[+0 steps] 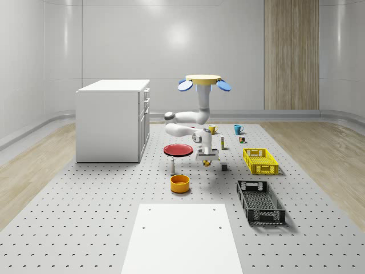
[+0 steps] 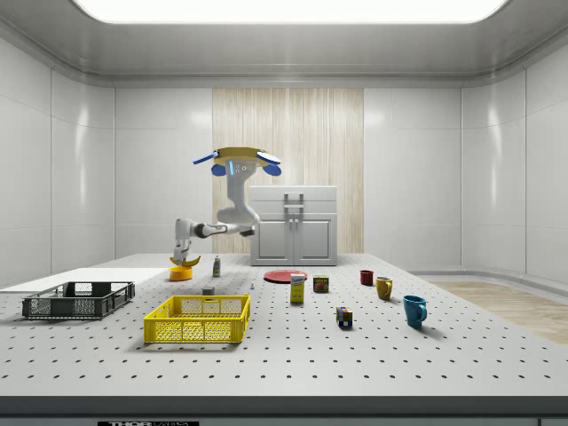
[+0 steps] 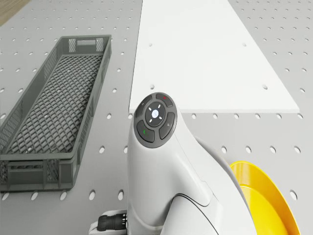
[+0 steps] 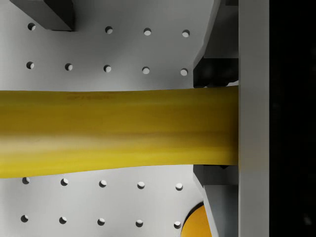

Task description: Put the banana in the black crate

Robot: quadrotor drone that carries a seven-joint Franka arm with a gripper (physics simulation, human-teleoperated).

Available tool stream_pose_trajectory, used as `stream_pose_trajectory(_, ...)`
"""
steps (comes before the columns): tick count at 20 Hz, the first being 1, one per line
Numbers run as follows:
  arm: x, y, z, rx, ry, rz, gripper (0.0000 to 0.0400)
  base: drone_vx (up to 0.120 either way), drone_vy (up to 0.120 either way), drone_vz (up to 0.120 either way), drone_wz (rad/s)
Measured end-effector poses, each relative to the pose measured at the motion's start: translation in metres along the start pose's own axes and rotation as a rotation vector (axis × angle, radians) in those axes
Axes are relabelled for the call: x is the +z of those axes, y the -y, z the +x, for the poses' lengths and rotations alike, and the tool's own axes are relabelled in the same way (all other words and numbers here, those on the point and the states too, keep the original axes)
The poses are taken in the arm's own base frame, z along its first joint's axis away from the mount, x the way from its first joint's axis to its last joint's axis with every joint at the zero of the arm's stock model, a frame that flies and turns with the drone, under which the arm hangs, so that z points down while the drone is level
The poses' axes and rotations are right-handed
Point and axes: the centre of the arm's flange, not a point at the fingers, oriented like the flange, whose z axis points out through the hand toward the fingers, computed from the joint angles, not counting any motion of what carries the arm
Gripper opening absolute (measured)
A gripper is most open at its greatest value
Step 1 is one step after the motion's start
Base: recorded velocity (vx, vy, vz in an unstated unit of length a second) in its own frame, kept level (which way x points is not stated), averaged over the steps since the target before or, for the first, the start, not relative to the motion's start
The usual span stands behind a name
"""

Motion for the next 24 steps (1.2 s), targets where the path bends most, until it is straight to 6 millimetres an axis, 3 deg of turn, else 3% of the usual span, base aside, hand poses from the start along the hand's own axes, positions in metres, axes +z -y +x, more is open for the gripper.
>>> stream_pose_trajectory(7, -0.0011, 0.0000, 0.0000, 0.003, 0.000, 0.000, 0.0193, 0.120, 0.120, 0.109, 0.000)
stream_pose_trajectory(24, -0.0014, 0.0000, 0.0000, 0.005, 0.000, 0.000, 0.0193, 0.120, 0.120, 0.000, 0.000)
